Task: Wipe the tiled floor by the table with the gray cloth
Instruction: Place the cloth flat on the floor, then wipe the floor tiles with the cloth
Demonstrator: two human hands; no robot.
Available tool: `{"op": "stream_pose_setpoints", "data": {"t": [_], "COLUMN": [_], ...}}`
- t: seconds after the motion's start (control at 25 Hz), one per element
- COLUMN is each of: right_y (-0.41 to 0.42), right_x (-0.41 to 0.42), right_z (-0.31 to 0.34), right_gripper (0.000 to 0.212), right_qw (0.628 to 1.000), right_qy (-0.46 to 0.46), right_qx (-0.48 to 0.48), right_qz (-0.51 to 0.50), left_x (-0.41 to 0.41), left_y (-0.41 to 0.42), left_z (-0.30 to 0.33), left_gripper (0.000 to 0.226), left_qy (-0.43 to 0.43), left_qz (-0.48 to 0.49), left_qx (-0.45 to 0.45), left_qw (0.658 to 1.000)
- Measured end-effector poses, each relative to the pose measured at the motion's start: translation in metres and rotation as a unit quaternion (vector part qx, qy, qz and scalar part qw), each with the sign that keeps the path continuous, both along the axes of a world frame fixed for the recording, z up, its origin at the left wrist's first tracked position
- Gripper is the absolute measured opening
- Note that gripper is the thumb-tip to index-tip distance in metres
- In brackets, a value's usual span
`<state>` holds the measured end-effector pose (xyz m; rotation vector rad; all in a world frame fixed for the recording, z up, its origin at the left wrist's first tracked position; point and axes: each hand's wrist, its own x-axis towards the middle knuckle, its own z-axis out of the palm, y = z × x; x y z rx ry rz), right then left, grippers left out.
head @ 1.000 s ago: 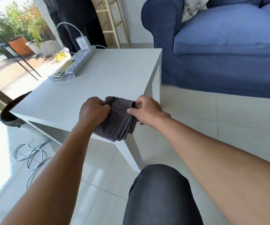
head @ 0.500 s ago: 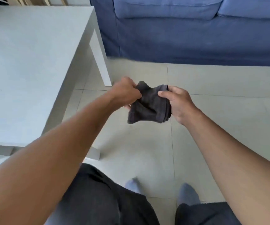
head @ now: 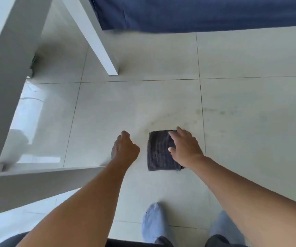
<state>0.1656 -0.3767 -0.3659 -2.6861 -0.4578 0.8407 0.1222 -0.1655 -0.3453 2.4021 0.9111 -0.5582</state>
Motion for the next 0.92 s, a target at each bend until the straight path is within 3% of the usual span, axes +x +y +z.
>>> {"op": "stream_pose_setpoints", "data": {"t": [0.08, 0.2, 0.32, 0.48, 0.68, 0.76, 0.92], "right_y": [0.018, 0.044, 0.073, 0.062, -0.016, -0.038, -0.053], "right_x": [-0.02, -0.031, 0.022, 0.104, 0.006, -0.035, -0.033], "right_z": [-0.031, -0.062, -0.08, -0.08, -0.079, -0.079, -0.079], "right_gripper": [0.064, 0.061, 0.061, 0.064, 0.061, 0.061, 0.062], "right_qw": [0.989, 0.973, 0.979, 0.993, 0.991, 0.99, 0.985], "right_qy": [-0.01, -0.017, -0.047, -0.015, -0.041, -0.02, -0.013], "right_qx": [-0.031, -0.05, -0.048, -0.064, -0.067, -0.066, -0.062], "right_qz": [0.146, 0.226, 0.192, 0.101, 0.108, 0.127, 0.158], "left_x": [-0.014, -0.027, -0.031, -0.025, -0.008, 0.004, 0.038], "left_y": [0.009, 0.009, 0.011, 0.014, 0.005, 0.0, -0.031], "left_z": [-0.041, -0.079, -0.09, -0.086, -0.077, -0.076, -0.088], "left_gripper": [0.077, 0.094, 0.093, 0.094, 0.094, 0.093, 0.086], "left_qy": [0.06, 0.062, 0.037, 0.052, 0.107, 0.069, 0.012], "left_qz": [-0.09, -0.13, -0.146, -0.151, -0.174, -0.242, -0.294], "left_qx": [0.008, -0.001, 0.009, 0.002, 0.046, 0.099, 0.035], "left_qw": [0.994, 0.99, 0.989, 0.987, 0.978, 0.963, 0.955]}}
